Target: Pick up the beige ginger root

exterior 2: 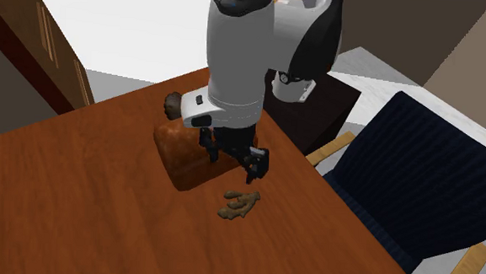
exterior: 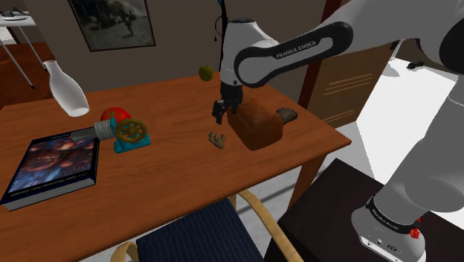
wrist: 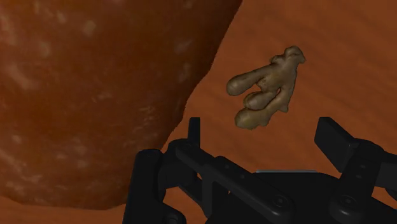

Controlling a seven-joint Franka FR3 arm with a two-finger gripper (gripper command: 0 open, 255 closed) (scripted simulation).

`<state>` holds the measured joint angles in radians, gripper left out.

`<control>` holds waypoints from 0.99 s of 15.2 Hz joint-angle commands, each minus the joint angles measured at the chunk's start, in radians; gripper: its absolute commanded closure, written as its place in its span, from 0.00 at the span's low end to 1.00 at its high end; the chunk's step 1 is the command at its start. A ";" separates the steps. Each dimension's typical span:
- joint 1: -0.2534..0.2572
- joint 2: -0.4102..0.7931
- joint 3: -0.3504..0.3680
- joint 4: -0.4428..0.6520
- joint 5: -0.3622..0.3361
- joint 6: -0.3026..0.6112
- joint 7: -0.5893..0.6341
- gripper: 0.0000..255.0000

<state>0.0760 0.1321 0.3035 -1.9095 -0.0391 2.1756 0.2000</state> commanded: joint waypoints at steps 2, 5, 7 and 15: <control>0.026 0.148 0.002 0.100 -0.044 0.000 0.041 0.00; 0.060 0.268 -0.002 0.216 -0.082 -0.003 0.069 0.00; 0.064 0.284 -0.005 0.220 -0.087 0.008 0.071 0.00; 0.069 0.322 -0.013 0.185 -0.102 0.080 0.080 0.00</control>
<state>0.1445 0.4524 0.2910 -1.7221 -0.1400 2.2511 0.2799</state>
